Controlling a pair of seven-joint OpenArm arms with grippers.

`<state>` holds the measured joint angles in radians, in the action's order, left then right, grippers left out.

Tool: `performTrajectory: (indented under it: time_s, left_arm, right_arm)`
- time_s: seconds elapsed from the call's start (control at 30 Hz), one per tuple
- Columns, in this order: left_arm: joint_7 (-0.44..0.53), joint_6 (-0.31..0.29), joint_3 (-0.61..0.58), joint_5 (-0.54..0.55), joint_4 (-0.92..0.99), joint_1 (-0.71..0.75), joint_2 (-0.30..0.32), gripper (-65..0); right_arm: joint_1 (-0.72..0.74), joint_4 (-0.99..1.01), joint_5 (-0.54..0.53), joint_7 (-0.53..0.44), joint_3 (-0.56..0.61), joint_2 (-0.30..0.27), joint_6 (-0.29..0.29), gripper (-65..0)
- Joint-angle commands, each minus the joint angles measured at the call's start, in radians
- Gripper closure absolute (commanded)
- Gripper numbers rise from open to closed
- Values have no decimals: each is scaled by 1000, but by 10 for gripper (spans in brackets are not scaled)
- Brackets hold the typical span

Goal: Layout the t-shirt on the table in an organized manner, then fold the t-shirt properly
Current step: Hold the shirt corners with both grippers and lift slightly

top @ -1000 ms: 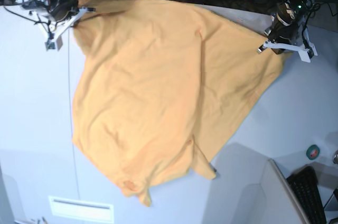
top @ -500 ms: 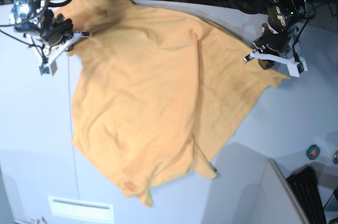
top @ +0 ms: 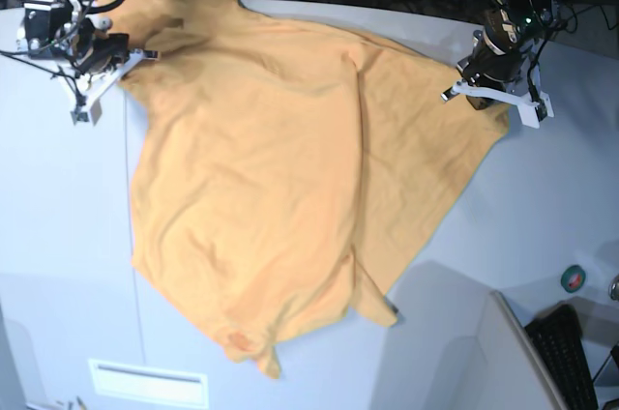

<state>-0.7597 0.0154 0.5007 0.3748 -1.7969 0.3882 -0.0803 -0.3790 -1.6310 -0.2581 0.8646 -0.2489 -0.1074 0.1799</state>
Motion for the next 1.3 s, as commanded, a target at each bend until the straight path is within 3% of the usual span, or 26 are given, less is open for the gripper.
performTrajectory:
  time_s: [0.0,0.07,0.13,0.4,0.6,0.77,0.87,1.0,1.2,1.27]
  left_arm:
    - [16,-4,2,6,-19,1,3,0]
    - [16,-4,0,6,-19,1,3,0]
    - [16,-4,-3,6,-19,1,3,0]
    - [16,-4,-6,6,-19,1,3,0]
    - [16,-4,0,6,-19,1,3,0]
    - [16,-4,0,6,-19,1,3,0]
    - [16,-4,0,6,-19,1,3,0]
    - [16,-4,2,6,-19,2,3,0]
    - [16,-4,2,6,-19,2,4,0]
    - [16,-4,2,6,-21,2,4,0]
  right_arm:
    - [-16,-44,-8,-12,-5,-12,2,-258]
    - [-54,-88,-8,-15,-17,-12,5,-402]
    - [-77,-105,-8,-15,-45,-12,10,-447]
    - [-94,-48,-8,-20,-57,-12,11,-440]
    - [-76,71,-8,-97,-56,-12,13,-440]
    - [-77,82,-8,-100,-33,-7,97,-438]
    - [-76,96,-8,-101,-16,-7,99,-434]
    - [-76,102,-10,-101,-16,-7,102,-330]
    - [-76,104,-11,-98,-16,-8,103,-110]
    - [-76,104,-11,-98,-16,-8,103,-3]
